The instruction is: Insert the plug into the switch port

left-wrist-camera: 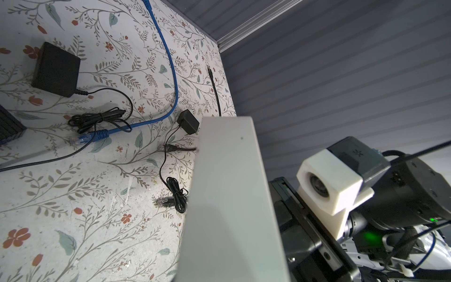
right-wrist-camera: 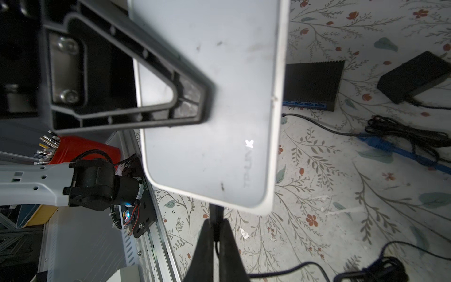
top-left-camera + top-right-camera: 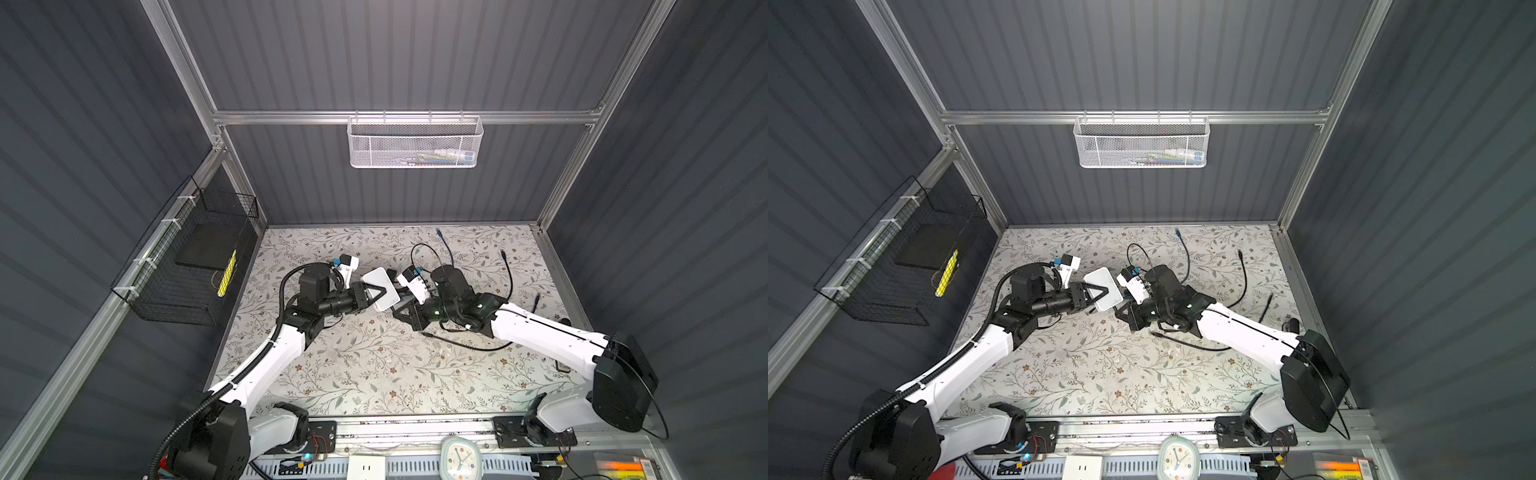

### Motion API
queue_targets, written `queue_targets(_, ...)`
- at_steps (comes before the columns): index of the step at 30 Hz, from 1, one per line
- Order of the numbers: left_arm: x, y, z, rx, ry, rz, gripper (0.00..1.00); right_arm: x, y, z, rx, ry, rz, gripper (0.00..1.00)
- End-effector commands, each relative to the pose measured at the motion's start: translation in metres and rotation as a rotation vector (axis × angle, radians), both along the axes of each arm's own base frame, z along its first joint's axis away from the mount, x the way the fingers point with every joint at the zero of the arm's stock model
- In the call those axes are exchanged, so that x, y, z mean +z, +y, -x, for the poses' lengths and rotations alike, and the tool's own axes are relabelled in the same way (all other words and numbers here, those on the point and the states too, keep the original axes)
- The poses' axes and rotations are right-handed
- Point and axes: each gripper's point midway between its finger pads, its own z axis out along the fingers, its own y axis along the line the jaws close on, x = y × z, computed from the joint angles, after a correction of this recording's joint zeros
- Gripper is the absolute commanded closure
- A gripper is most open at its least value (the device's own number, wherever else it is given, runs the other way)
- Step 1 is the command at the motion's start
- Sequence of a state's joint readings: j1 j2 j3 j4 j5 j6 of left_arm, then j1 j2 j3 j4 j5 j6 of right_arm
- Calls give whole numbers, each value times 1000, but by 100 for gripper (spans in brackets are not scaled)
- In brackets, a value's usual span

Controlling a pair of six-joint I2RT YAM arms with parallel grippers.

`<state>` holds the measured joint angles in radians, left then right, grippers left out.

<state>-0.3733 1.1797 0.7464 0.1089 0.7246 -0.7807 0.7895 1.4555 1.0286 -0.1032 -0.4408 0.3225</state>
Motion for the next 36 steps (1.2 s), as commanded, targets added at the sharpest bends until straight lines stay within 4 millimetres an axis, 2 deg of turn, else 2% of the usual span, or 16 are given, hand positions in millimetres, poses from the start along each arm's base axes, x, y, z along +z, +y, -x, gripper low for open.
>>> queue_targets(1, -14, -14, 46, -184, 111, 18, 100, 72, 7, -38, -100, -237, -176, 100)
queue_targets(8, -21, -13, 53, -207, 119, -13, 100, 75, 0, -42, -88, -255, -142, 100)
queue_targets(15, -28, -15, 54, -209, 132, -9, 100, 81, 3, -47, -96, -257, -176, 100)
queue_targets(27, -32, -20, 59, -214, 149, 0, 100, 98, 12, -63, -120, -309, -223, 100)
queue_targets(36, -31, -19, 63, -220, 157, 10, 100, 118, 6, -71, -169, -397, -258, 100)
